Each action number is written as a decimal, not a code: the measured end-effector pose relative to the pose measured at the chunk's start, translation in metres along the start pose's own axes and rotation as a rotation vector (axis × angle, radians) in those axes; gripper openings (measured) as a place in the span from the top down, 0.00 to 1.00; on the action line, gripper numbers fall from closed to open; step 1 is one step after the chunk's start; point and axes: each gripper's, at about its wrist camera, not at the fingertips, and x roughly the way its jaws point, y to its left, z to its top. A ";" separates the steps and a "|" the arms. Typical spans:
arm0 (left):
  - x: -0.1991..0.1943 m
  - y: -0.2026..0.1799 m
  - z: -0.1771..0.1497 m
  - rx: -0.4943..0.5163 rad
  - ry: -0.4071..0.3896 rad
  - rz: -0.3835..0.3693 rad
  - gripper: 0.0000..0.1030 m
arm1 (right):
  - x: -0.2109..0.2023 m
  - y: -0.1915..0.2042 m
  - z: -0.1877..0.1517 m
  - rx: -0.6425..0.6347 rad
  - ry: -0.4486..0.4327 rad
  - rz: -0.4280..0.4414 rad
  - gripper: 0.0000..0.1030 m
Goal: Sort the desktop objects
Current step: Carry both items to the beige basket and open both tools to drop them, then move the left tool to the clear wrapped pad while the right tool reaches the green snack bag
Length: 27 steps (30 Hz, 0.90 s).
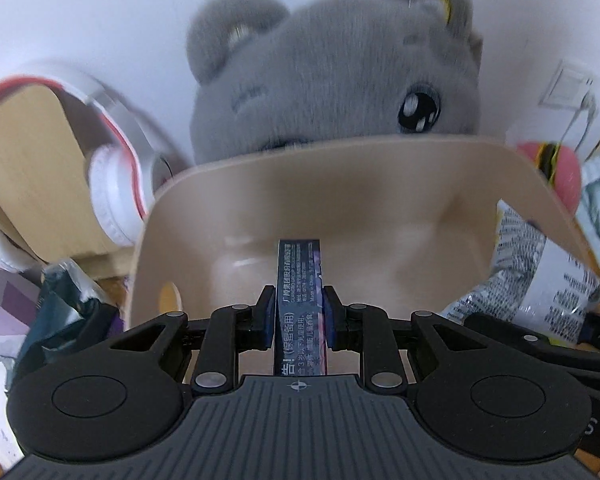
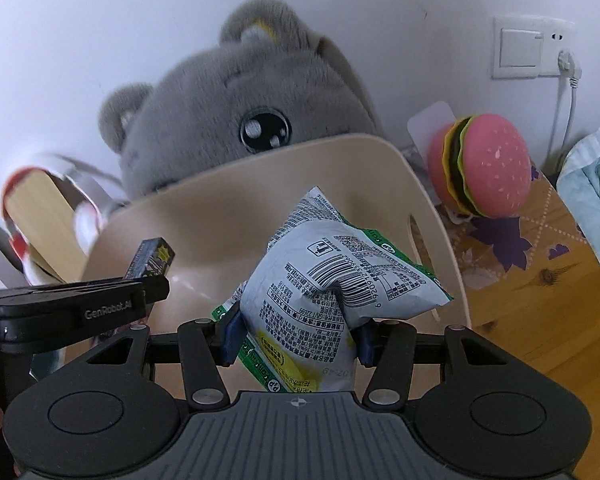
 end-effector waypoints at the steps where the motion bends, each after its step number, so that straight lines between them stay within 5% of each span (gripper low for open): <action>1: 0.006 -0.001 -0.001 0.005 0.018 0.002 0.77 | 0.004 0.002 -0.001 -0.014 0.010 -0.014 0.51; 4: 0.016 -0.003 -0.005 0.022 0.048 0.019 0.76 | 0.012 0.004 0.000 -0.034 0.027 -0.037 0.50; 6: 0.015 -0.002 -0.007 0.026 0.037 0.033 0.62 | 0.014 0.004 0.000 -0.029 0.037 -0.051 0.49; 8: 0.010 0.001 -0.008 0.014 0.020 0.031 0.32 | 0.014 0.002 0.000 -0.018 0.052 -0.063 0.48; 9: 0.007 0.003 -0.009 0.007 0.003 0.031 0.30 | 0.012 0.001 0.000 -0.016 0.053 -0.060 0.41; 18: -0.019 0.013 -0.013 0.012 -0.016 -0.009 0.29 | -0.013 -0.004 0.002 0.004 0.025 -0.089 0.15; 27: -0.080 0.036 -0.035 0.033 -0.085 -0.055 0.28 | -0.066 -0.007 -0.017 -0.001 -0.003 -0.049 0.07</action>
